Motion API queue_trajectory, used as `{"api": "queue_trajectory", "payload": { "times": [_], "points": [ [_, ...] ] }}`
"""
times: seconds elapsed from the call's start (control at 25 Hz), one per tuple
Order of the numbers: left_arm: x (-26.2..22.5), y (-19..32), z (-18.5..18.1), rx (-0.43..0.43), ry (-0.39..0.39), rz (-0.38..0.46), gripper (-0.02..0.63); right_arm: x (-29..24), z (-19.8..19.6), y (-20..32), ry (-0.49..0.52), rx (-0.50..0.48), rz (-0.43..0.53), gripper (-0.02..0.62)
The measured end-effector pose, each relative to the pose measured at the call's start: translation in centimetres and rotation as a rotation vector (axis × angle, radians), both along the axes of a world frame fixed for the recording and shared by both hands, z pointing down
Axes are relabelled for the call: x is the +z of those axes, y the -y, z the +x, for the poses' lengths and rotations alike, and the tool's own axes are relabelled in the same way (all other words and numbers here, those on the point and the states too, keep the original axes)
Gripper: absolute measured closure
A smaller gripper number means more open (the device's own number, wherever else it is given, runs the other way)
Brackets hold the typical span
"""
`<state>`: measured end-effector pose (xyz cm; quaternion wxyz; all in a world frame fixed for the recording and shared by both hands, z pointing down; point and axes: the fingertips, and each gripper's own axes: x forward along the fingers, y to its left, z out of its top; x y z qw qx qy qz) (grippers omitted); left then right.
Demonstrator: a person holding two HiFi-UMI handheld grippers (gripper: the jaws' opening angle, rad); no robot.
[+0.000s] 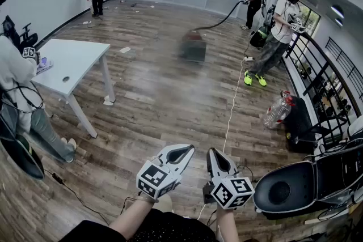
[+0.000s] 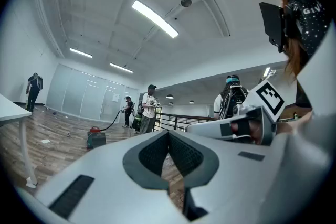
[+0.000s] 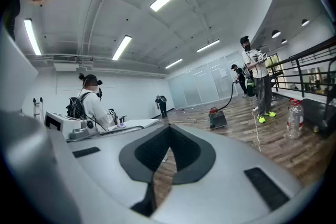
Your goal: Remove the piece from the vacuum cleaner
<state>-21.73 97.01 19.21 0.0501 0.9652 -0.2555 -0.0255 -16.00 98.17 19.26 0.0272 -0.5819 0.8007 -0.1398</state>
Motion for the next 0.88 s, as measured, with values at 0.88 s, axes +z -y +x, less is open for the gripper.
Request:
{"api": "queue_trajectory", "payload": {
  "times": [0.88],
  "points": [
    [1.0, 22.0, 7.7, 0.031, -0.023, -0.034, 0.598, 1.7, 6.3, 21.4, -0.007, -0.006, -0.062, 0.594]
  ]
}}
